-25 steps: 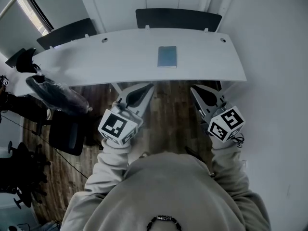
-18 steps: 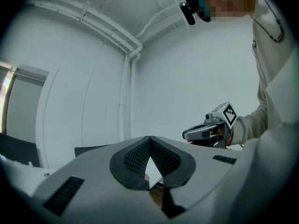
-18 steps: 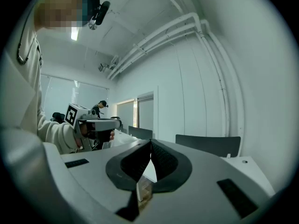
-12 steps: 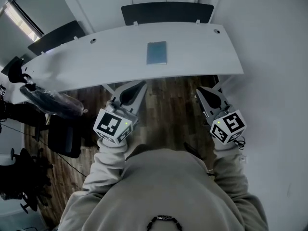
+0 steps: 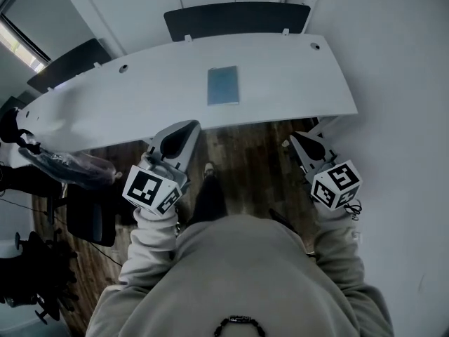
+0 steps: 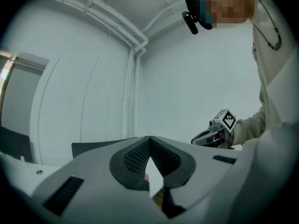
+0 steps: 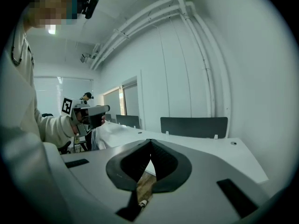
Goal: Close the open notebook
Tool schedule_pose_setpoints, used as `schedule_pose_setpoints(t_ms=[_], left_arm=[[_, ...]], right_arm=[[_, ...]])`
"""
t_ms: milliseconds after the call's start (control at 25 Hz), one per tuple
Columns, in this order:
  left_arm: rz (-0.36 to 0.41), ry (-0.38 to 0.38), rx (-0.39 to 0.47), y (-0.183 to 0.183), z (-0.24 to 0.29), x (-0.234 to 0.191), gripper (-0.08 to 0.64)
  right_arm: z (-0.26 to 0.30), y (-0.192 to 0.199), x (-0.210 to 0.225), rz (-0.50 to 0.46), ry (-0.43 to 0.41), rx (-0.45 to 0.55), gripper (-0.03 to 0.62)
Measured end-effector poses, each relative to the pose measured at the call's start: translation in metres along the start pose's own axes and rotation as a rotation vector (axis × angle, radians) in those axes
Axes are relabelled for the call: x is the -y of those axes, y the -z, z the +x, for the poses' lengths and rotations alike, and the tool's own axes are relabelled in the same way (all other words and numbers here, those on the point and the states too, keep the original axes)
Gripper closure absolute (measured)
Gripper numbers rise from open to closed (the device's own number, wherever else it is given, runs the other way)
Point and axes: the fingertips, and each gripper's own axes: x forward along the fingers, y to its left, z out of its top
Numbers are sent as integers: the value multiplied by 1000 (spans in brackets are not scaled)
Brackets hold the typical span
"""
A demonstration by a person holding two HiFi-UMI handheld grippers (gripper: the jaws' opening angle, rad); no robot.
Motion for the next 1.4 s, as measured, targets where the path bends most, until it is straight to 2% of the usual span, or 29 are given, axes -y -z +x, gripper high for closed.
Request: schedule_pose_setpoints(t_ms=[200,560,760,920,1120,1280,1400], left_arm=[[-46,-14,4,23,43,-62,567],[-72,-6,-94,37,98,-185,567],[-76,56,-132,48,135,-233,566],[-125,124,-160,65,161,-262,566],[-140,205,-181,77,196,-283,566],[-151,232,-179,78,218,-290,567],[-148,224,-193,81,228,-290,566]], right_arm=[[51,-3,41,22,-1,-46,572],[166,-30,97,112,23,-71,572],[203,-39,135,150,89,-81,572],[218,-44,165,162,181,-105,572],[233,-63,196,156,260,-75,572],[254,-72,204,140,242,-76,572],[272,-68,207,115,199,-105,572]])
